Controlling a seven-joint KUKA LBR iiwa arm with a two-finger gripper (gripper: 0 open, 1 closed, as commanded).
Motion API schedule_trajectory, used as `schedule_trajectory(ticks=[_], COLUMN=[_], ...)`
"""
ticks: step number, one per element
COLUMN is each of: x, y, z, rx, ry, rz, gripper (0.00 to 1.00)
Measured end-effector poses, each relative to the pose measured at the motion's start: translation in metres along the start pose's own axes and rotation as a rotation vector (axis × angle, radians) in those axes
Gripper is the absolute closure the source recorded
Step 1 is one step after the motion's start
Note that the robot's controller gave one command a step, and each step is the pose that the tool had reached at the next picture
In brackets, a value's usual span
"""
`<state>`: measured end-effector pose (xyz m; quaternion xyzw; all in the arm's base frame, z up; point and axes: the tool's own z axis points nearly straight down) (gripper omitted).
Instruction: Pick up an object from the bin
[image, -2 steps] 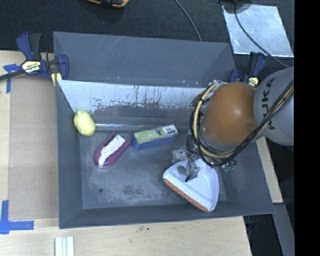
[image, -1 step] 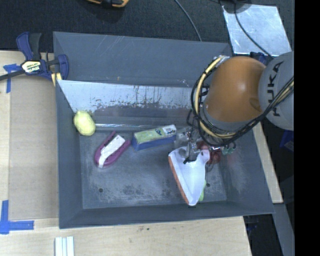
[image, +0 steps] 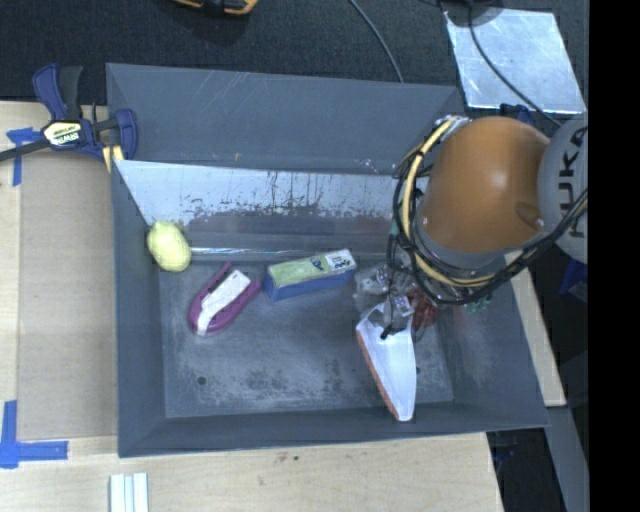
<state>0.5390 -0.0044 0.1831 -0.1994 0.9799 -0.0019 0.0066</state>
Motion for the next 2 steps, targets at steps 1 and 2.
schedule_trajectory(ticks=[1, 2], x=[-0.025, -0.007], y=[-0.01, 0.0], z=[0.002, -0.041], rx=[0.001, 0.001], ry=[-0.006, -0.005], rz=[0.195, 0.05], gripper=[1.0, 1.0])
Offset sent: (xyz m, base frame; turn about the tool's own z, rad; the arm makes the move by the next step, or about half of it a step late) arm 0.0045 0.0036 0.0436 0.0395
